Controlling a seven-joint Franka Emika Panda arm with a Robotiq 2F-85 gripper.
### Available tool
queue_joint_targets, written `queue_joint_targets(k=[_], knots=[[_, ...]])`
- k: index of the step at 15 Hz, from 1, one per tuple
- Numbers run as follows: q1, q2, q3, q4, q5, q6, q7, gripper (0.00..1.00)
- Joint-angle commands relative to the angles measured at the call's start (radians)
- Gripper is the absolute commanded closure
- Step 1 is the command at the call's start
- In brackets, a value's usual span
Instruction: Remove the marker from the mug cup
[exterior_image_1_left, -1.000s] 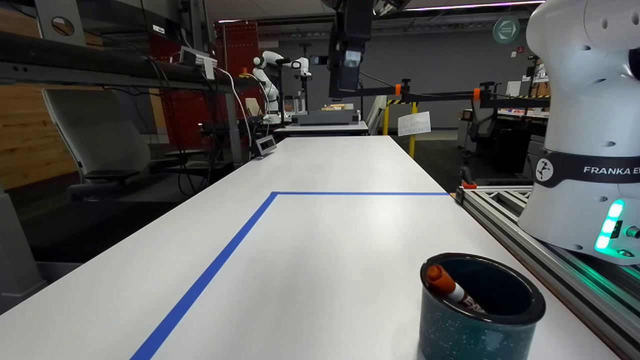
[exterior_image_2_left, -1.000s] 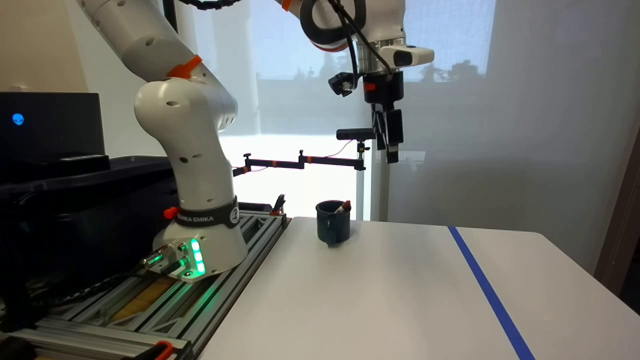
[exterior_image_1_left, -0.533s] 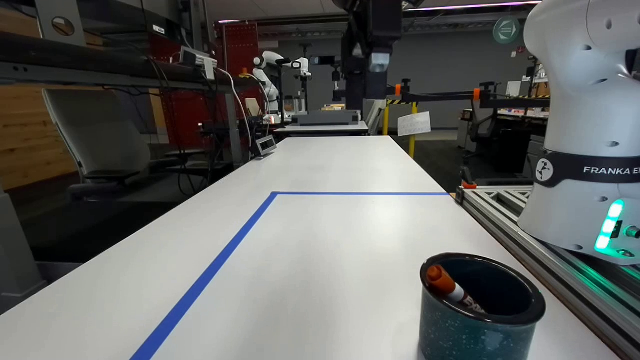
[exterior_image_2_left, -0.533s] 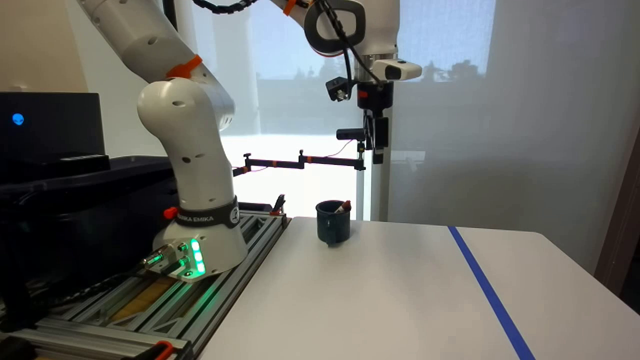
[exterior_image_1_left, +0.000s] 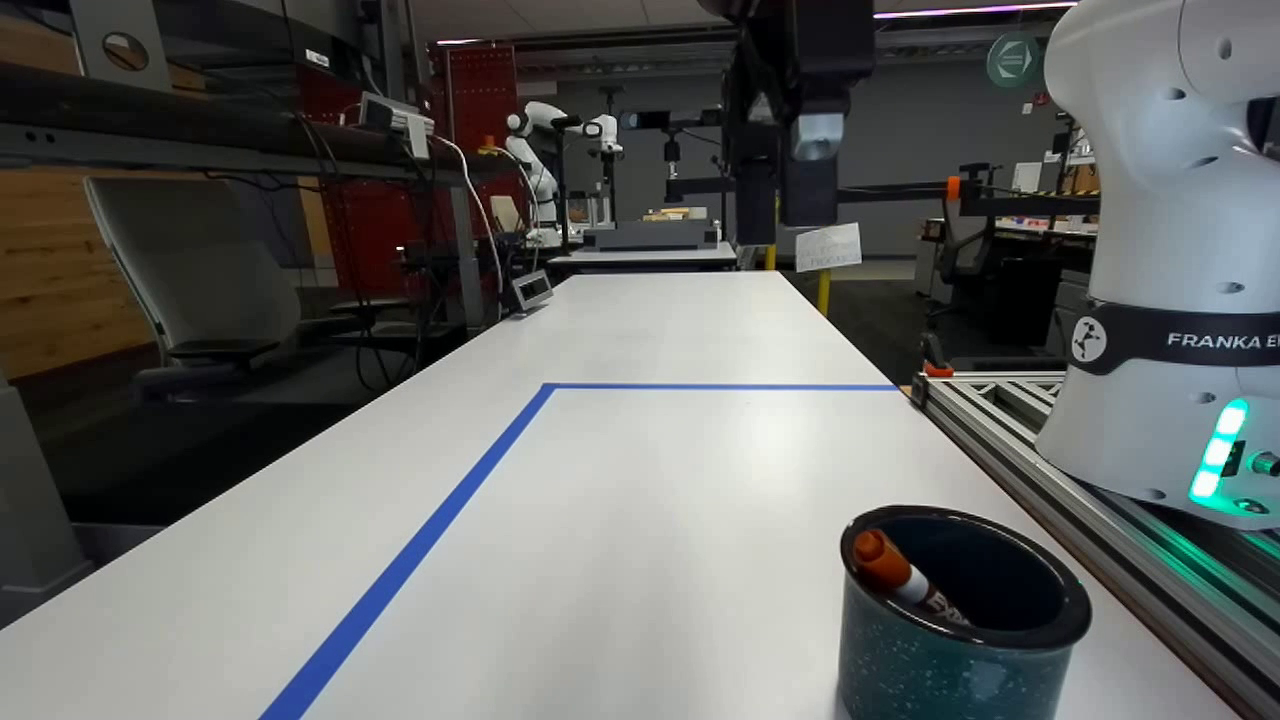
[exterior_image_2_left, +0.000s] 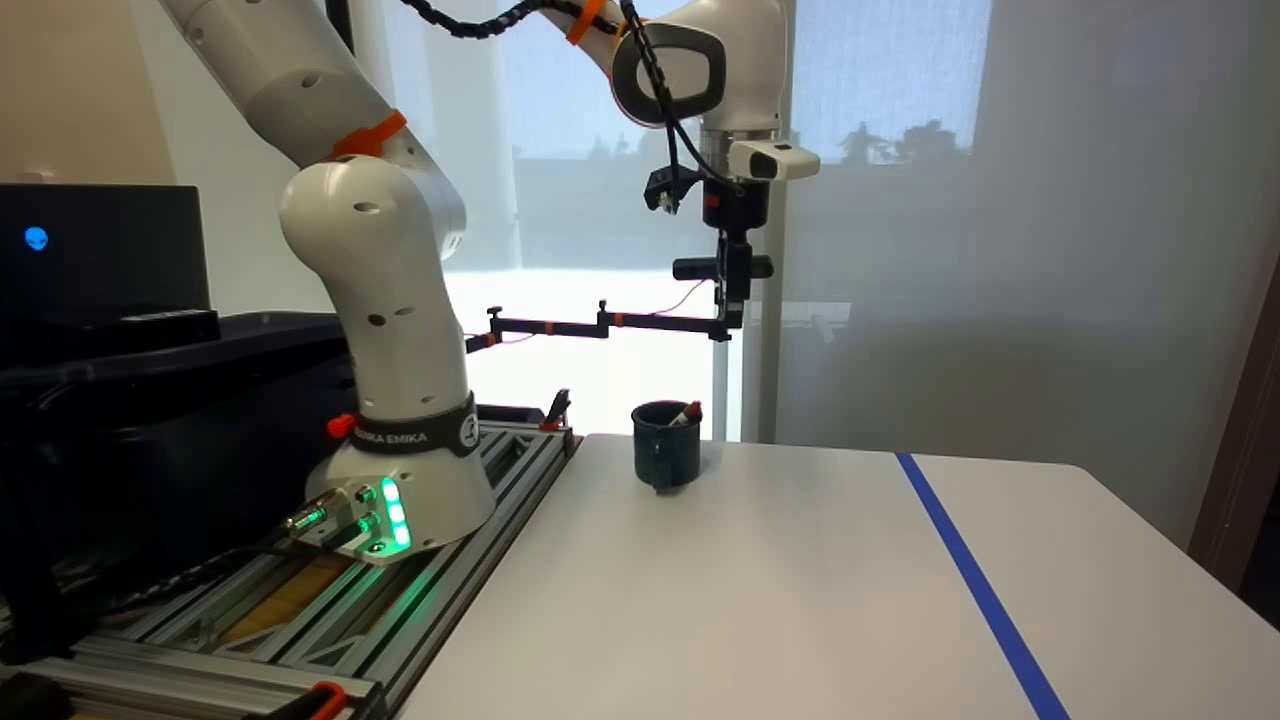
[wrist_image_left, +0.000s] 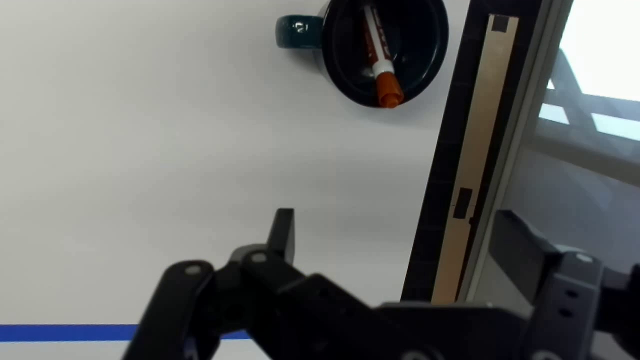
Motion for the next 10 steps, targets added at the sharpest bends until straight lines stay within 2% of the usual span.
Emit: queue_joint_targets(k=[1, 10], knots=[[0.022, 0.026, 0.044, 0.001, 0.010, 0.007, 0.020, 0.00], [0.067, 0.113, 0.154, 0.001, -0.010, 0.022, 0.090, 0.00]])
